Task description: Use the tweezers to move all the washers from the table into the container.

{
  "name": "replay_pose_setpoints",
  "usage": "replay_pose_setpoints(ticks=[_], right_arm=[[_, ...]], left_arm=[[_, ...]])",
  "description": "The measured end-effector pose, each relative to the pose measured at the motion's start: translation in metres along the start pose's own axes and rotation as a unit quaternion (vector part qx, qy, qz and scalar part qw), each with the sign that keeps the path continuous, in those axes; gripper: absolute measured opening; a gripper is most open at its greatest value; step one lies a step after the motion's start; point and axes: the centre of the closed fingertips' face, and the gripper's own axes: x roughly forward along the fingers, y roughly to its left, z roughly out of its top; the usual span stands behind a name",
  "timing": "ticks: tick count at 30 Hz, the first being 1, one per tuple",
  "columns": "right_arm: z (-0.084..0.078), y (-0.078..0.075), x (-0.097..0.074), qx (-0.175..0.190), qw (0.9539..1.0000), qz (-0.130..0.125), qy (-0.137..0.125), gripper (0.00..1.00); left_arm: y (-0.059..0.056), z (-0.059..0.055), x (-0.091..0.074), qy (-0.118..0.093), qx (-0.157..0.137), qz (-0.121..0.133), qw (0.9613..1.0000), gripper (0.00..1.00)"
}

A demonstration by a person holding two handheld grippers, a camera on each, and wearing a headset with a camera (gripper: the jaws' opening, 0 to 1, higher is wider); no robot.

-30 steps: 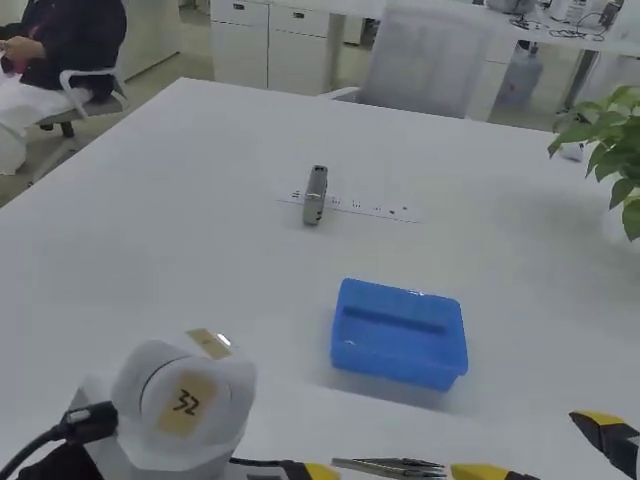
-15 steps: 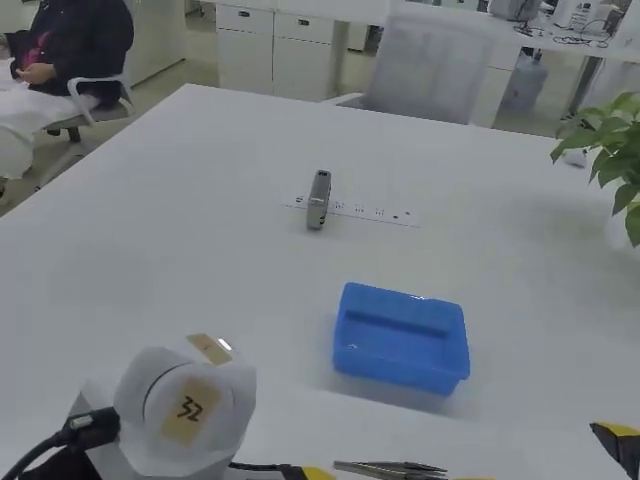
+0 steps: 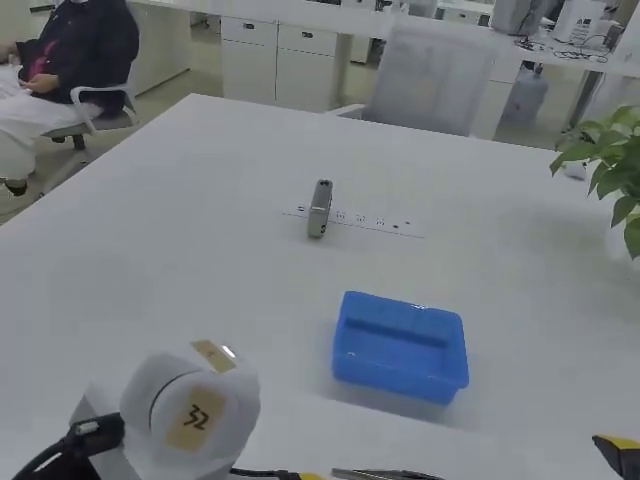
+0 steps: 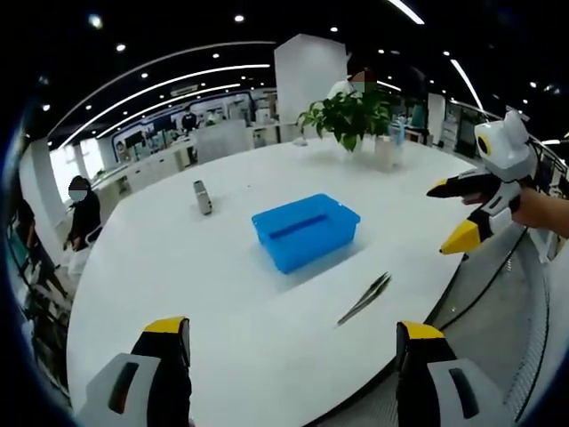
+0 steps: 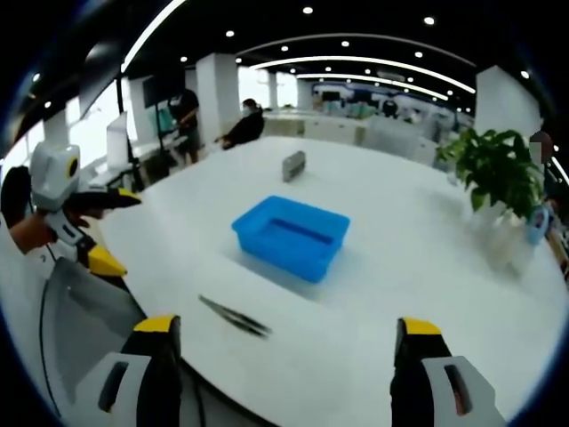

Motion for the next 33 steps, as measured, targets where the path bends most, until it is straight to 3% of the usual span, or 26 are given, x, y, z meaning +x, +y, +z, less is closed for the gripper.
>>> replay_pose_setpoints(ticks=[19, 33], right_arm=[[-0.0040, -0.0003, 0.0006, -0.012, 0.9998, -0.001, 0.013, 0.99], [0.0006, -0.0024, 0.0052, -0.006, 1.0000, 0.003, 0.000, 0.99]], left_arm=[[0.0014, 0.0000, -0.0005, -0.001, -0.001, 0.007, 1.0000, 0.99], [0.0032, -0.0001, -0.0013, 0.006, 0.008, 0.020, 0.9998, 0.99]])
